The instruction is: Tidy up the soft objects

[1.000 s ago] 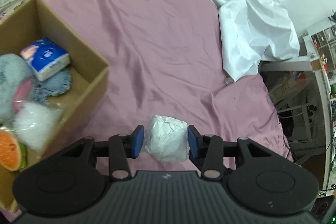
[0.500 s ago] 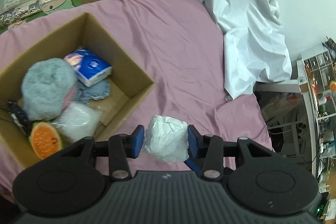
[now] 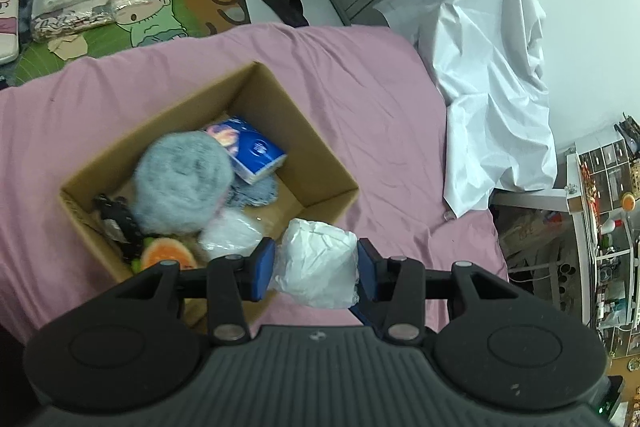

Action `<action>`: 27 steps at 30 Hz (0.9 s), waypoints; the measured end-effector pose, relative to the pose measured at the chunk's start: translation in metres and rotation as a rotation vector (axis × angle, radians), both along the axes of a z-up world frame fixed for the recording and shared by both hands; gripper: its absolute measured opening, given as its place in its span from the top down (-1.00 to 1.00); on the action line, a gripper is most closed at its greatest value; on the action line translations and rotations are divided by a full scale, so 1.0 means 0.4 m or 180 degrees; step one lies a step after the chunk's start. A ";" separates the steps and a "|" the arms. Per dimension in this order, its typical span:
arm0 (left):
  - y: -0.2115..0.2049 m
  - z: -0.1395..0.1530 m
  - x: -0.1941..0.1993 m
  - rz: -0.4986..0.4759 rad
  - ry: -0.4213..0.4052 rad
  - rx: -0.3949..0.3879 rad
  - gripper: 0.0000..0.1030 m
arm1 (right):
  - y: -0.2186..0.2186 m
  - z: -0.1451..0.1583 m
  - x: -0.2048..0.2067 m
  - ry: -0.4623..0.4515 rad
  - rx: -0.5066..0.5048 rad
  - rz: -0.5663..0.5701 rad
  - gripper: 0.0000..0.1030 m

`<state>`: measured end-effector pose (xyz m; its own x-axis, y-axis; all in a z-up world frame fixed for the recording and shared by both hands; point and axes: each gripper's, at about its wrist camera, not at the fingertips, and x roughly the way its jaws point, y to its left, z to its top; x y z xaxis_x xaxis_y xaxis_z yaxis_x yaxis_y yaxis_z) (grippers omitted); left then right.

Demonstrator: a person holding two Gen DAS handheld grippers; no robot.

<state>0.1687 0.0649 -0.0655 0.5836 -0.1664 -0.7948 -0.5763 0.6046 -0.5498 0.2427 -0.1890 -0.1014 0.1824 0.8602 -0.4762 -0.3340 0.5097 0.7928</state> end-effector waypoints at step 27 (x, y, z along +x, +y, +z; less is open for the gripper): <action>0.081 -0.053 -0.068 -0.0009 0.0499 0.0331 -0.30 | 0.057 -0.017 -0.061 0.0067 -0.0654 0.0127 -0.10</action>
